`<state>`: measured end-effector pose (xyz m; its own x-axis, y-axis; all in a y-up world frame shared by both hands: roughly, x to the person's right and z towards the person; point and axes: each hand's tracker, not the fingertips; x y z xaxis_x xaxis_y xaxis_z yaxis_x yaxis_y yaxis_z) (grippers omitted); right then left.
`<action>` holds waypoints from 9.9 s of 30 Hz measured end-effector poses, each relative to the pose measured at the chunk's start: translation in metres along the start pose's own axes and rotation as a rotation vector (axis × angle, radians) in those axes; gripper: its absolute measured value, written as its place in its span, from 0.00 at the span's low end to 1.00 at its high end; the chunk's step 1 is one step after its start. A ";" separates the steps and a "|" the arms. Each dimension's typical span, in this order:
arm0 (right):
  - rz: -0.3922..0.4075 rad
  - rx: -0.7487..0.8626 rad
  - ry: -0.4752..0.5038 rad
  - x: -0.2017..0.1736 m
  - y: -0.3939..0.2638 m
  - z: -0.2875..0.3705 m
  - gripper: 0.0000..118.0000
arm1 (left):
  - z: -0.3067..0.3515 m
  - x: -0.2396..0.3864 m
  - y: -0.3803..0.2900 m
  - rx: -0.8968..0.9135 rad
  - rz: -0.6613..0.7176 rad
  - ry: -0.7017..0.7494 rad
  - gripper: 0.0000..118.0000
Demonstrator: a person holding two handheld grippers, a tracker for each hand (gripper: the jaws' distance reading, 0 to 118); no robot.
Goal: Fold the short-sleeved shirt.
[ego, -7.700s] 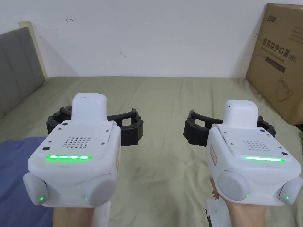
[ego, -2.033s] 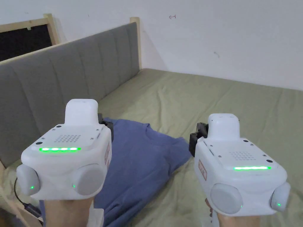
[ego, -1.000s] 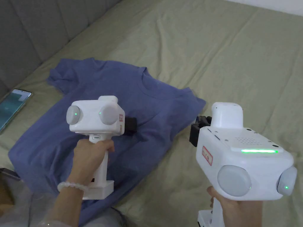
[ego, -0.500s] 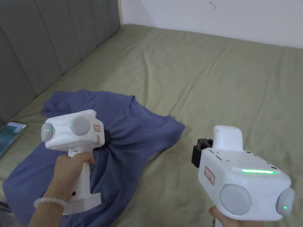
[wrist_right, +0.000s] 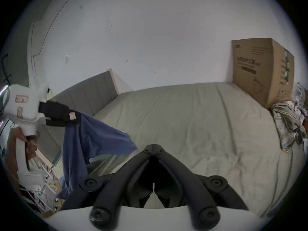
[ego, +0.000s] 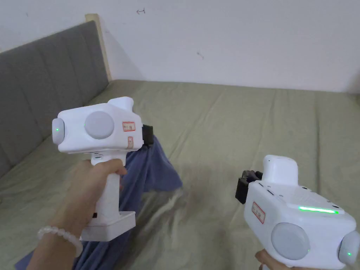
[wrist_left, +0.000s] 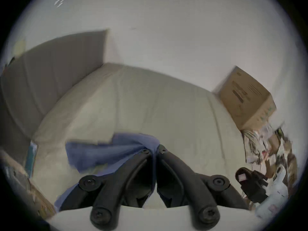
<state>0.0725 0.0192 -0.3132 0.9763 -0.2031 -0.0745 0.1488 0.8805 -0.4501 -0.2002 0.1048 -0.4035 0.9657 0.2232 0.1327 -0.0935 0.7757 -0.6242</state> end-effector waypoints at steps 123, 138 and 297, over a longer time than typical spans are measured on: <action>-0.118 -0.155 -0.441 0.307 0.278 -0.040 0.05 | -0.044 0.011 0.121 0.135 -0.170 0.305 0.02; -0.167 0.005 -0.356 0.291 0.384 -0.087 0.05 | -0.056 -0.036 0.267 0.333 -0.124 0.371 0.02; -0.121 -0.218 -0.322 0.251 0.178 -0.076 0.02 | -0.129 0.021 0.174 0.047 -0.272 0.327 0.03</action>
<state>0.3320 0.0922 -0.4797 0.9582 -0.1244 0.2578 0.2626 0.7402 -0.6190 -0.1645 0.1680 -0.6088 0.9819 -0.1867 0.0318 0.1718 0.8080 -0.5635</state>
